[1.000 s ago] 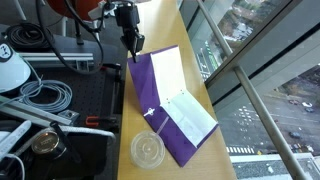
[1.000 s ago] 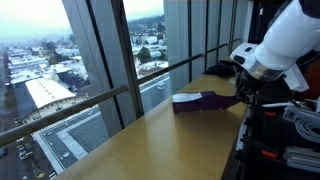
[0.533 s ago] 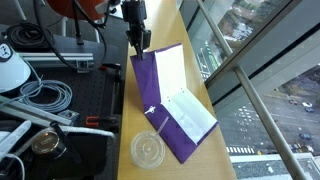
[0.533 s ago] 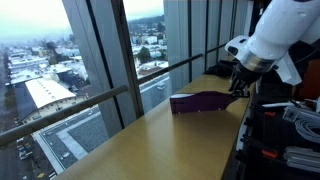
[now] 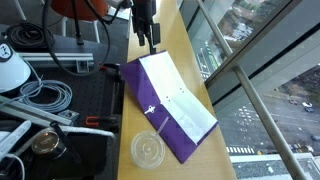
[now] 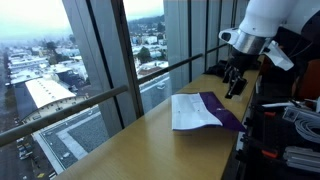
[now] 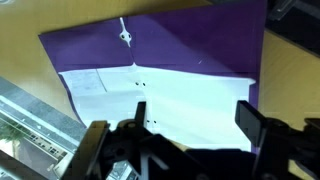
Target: Open the purple file holder
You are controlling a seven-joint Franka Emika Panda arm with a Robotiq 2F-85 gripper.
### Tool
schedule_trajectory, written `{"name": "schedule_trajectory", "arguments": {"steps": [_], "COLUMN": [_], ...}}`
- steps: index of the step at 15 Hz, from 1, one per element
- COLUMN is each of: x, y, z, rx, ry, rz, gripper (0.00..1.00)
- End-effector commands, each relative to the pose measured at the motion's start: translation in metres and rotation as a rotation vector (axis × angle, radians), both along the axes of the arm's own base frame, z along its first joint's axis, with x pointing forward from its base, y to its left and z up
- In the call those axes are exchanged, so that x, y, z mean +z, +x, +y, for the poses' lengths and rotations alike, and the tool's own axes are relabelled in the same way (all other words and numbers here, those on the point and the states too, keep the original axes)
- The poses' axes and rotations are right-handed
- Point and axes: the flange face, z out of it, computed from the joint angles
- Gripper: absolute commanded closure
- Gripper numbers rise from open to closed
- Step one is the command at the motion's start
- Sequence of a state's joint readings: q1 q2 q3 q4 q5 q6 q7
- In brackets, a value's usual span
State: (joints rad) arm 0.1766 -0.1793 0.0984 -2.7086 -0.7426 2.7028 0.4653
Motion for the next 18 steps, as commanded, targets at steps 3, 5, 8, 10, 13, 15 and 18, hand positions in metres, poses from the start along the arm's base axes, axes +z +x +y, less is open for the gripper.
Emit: {"name": "schedule_trajectory", "arguments": {"steps": [3, 5, 8, 10, 13, 15, 18], "x": [0.012, 0.029, 0.066, 0.090, 0.121, 0.137, 0.142], "y": [0.027, 0.016, 0.041, 0.063, 0.081, 0.087, 0.111], "z": [-0.041, -0.051, -0.073, -0.097, -0.133, -0.157, -0.179], "rx": [-0.013, -0.009, 0.024, 0.045, -0.001, -0.029, -0.039], "ry": [0.262, 0.351, 0.506, 0.576, 0.583, 0.586, 0.556], "rz": [0.014, 0.083, 0.197, 0.247, 0.334, 0.356, 0.334], "gripper": [0.00, 0.00, 0.00, 0.00, 0.00, 0.00, 0.00]}}
